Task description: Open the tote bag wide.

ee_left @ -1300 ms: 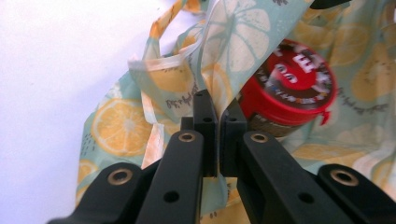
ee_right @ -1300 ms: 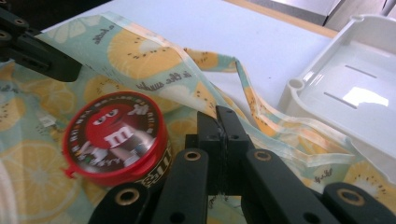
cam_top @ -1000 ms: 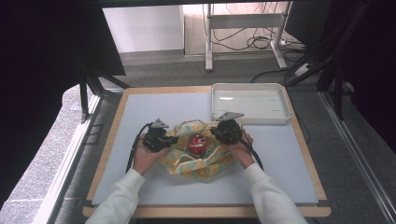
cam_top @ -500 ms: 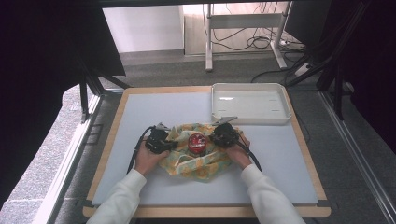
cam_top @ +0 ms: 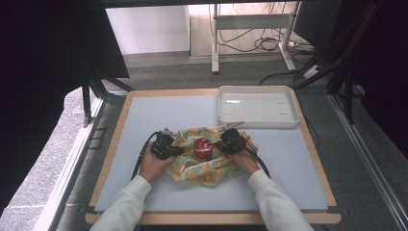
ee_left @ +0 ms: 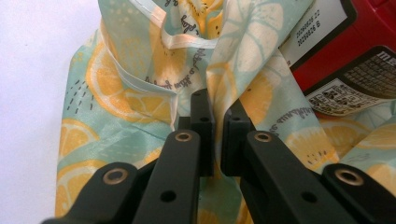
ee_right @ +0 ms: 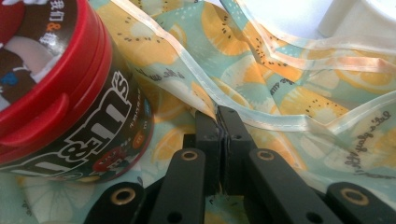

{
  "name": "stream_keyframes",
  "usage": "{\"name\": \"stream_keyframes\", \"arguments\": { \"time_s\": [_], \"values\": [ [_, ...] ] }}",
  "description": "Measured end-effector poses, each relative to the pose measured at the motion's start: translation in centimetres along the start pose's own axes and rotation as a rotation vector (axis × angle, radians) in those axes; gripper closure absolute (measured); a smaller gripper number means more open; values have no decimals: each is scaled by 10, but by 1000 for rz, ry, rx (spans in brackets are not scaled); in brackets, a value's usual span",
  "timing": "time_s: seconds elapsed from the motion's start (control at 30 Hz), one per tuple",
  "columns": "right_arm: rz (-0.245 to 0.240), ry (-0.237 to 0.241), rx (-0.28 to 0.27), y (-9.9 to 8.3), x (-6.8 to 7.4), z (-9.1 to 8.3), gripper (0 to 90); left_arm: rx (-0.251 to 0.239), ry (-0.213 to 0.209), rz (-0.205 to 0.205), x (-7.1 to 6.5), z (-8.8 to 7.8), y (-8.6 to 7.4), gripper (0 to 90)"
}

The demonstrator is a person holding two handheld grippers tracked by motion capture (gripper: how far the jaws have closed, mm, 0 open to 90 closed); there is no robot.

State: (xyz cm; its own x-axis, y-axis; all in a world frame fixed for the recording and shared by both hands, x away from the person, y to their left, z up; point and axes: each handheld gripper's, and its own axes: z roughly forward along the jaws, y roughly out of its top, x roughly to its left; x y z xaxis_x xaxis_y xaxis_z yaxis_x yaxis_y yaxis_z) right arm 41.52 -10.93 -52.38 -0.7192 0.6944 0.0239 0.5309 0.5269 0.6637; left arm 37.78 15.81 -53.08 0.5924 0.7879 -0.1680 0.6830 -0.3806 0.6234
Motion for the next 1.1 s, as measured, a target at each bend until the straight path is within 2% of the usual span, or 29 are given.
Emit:
{"name": "stream_keyframes", "arguments": {
  "time_s": [0.07, 0.13, 0.23, 0.33, 0.43, 0.57, 0.63, 0.7, 0.87, 1.0, 1.1],
  "values": [
    [-2, 0, -1, 0, 0, 0, 844, -11, -12, 0, 0, -1, 0, 844],
    [-3, -3, -8, 1, 0, -1, 783, -21, -28, 8, 0, -4, 1, 796],
    [3, -10, -27, 2, 0, -5, 658, -49, -30, 15, 0, -12, 3, 677],
    [6, -9, -62, 3, 0, -10, 552, -91, -28, 18, -1, -22, 4, 519],
    [6, -21, -102, 6, 2, -19, 459, -123, -21, 17, -1, -31, 4, 443],
    [9, -26, -151, 10, 5, -32, 396, -172, -30, 0, 0, -46, 3, 351],
    [12, -27, -170, 11, 5, -37, 374, -197, -37, -3, 0, -52, 3, 320],
    [12, -33, -183, 12, 6, -43, 350, -200, -45, 2, -1, -56, 3, 298],
    [21, -35, -259, 18, 6, -65, 333, -209, -51, 12, -5, -61, 5, 292],
    [24, -18, -307, 19, 6, -82, 348, -215, -51, 23, -9, -64, 4, 293],
    [24, 0, -317, 18, 5, -90, 354, -229, -48, 28, -11, -69, 3, 294]
  ]
}}
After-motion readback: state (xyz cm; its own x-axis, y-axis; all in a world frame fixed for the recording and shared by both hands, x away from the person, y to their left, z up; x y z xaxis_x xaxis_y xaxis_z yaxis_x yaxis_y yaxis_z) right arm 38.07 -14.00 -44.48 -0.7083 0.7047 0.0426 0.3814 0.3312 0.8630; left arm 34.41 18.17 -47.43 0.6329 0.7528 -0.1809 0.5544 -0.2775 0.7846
